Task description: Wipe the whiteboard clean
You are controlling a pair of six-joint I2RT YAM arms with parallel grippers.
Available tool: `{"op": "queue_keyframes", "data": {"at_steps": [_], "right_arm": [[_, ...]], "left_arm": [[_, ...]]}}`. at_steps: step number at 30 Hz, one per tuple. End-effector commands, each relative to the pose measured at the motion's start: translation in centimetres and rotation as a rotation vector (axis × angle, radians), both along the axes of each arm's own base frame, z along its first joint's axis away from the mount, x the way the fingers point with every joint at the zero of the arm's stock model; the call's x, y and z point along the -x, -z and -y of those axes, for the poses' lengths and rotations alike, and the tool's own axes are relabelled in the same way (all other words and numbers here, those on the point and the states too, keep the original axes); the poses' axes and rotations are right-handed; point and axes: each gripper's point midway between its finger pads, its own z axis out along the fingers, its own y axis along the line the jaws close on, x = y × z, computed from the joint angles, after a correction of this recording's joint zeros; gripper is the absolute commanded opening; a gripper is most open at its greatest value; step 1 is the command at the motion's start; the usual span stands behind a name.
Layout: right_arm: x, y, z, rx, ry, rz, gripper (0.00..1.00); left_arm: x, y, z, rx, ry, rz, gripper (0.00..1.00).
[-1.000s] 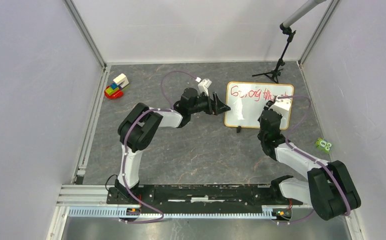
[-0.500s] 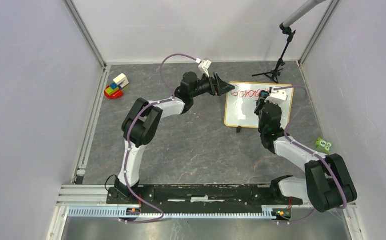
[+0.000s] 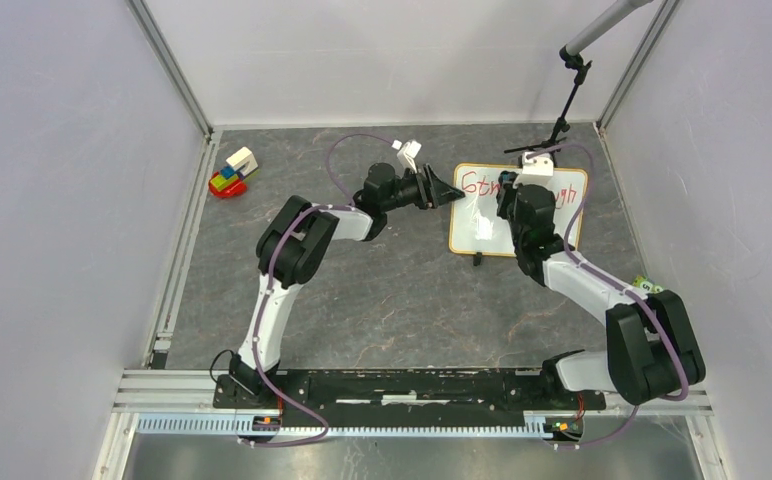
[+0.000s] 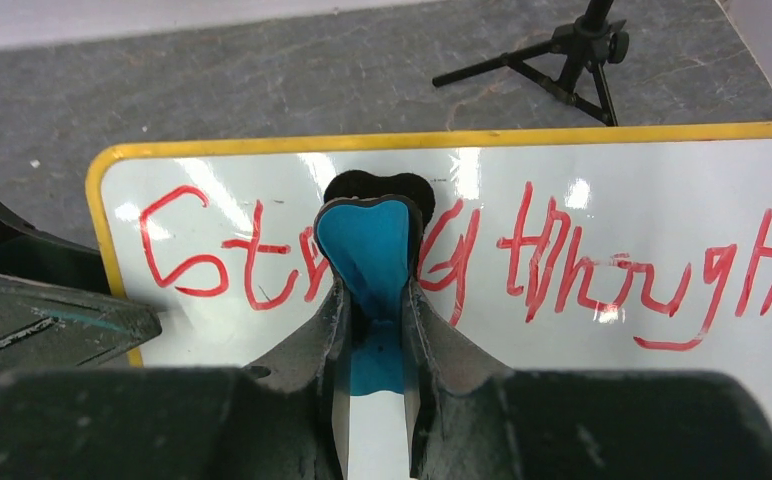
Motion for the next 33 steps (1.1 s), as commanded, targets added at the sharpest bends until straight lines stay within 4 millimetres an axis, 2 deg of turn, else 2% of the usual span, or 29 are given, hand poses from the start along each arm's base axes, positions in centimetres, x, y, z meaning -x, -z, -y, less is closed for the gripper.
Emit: {"op": "queue_keyframes", "data": {"at_steps": [1,3,9,19,22,26,31,33], "right_arm": [[-0.5,-1.0,-0.5,0.053,-0.034,-0.024,0.03],[-0.6,-1.0,-0.8,0.07,-0.046,-0.029,0.03],[-1.1,-0.3,-2.3,0.098,-0.077,-0.062,0.03],[-2.2,-0.4,-7.0,0.093,-0.155,-0.077,0.03],[-2.4,-0.5,-7.6,0.082,-0.165,-0.079,0.03],[-2.7,-0.5,-6.9,0.084,-0.123,-0.074,0.02],[-2.4,0.4,-3.9,0.098,0.0,-0.089,0.02],[-2.2,1.0,-2.4,0.093,0.037,-0.096,0.02]], "left_arm": [[0.5,-0.8,0.6,0.07,0.025,-0.008,0.63],[0.6,-0.8,0.8,0.083,0.029,-0.007,0.56],[1.4,-0.6,1.7,0.078,0.057,0.009,0.45],[1.3,0.1,1.7,0.026,0.05,0.036,0.29],[1.1,0.3,1.7,0.014,0.047,0.04,0.23],[1.2,0.3,1.8,0.022,0.051,0.04,0.16],[0.7,0.9,1.6,-0.013,0.031,0.04,0.03],[0.6,1.2,1.5,-0.032,0.022,0.034,0.02]]}}
